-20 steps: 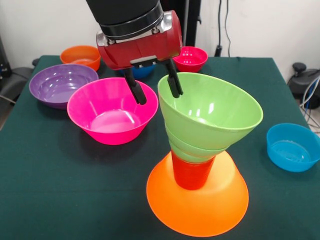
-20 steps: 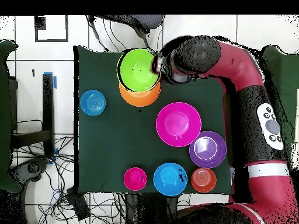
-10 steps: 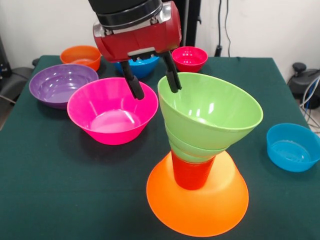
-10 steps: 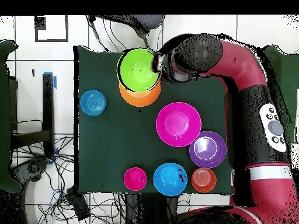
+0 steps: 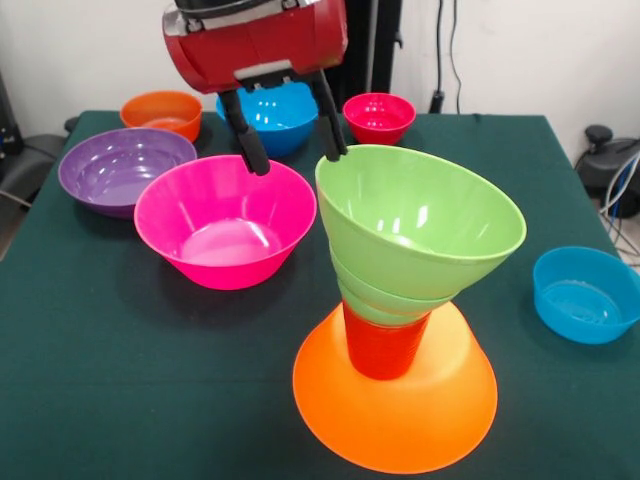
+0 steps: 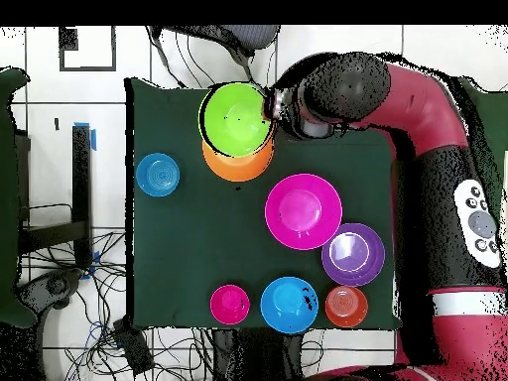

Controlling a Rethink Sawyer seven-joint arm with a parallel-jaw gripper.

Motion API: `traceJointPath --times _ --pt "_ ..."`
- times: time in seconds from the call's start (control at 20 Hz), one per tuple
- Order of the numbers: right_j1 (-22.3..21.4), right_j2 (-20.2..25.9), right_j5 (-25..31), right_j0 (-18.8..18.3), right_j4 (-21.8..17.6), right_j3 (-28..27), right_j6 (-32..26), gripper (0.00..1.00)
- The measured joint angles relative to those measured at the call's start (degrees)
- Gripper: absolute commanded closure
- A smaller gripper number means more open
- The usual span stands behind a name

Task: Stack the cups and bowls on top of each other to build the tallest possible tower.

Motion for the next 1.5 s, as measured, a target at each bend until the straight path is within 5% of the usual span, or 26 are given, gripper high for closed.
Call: traceJointPath --times 1.5 --pt "-5.5 0.3 6.0 -7.3 -0.2 0.0 0.0 0.00"
